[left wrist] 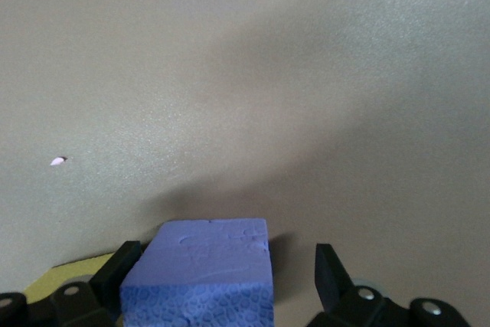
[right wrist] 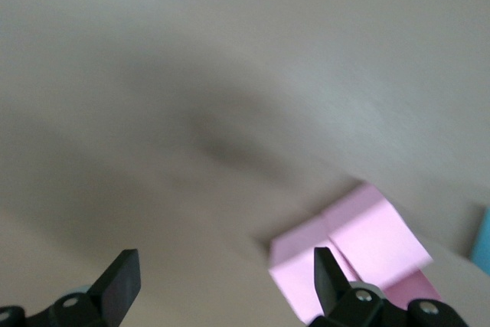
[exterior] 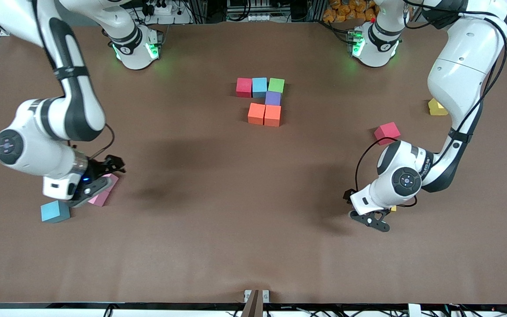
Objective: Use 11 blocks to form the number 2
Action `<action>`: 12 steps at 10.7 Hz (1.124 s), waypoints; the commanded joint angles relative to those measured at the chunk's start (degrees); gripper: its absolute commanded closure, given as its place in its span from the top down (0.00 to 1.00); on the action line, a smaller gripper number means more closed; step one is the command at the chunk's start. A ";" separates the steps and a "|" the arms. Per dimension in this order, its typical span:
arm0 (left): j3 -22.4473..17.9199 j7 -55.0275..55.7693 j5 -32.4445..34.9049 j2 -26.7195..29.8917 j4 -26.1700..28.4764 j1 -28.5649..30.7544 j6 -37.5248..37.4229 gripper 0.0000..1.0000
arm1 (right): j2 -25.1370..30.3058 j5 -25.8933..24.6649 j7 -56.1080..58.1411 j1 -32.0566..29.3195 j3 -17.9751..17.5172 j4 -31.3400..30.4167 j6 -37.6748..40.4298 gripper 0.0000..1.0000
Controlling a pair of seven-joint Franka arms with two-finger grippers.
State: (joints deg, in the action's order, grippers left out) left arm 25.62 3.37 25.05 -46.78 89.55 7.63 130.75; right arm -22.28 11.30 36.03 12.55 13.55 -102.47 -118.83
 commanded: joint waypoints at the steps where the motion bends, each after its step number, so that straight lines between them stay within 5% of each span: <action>1: 0.13 2.07 1.41 1.51 1.33 0.02 -2.33 1.00 | -3.19 -1.19 1.84 -5.24 -1.07 1.83 -1.13 1.00; 8: 0.66 3.75 0.44 2.39 1.07 0.02 -5.77 1.00 | -8.73 -0.66 34.76 -15.71 -1.16 1.74 -7.28 1.00; 9: 0.66 3.92 0.36 2.31 1.07 -0.07 -5.77 0.93 | -9.70 -0.41 39.51 -15.89 -1.16 1.74 -8.34 1.00; 10: 0.66 4.18 0.35 2.30 1.15 -0.07 -5.77 0.70 | -10.40 -0.32 41.90 -16.50 -1.24 1.74 -9.22 1.00; 12: 0.66 4.19 0.35 2.39 1.07 0.19 -5.77 0.47 | -11.20 0.03 44.12 -17.29 -1.33 1.31 -9.49 1.00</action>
State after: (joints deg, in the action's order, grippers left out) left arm 26.14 6.28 25.04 -45.99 89.58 7.58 125.89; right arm -32.31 11.14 77.47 -2.73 13.49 -102.24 -128.28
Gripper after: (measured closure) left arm 0.273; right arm 0.000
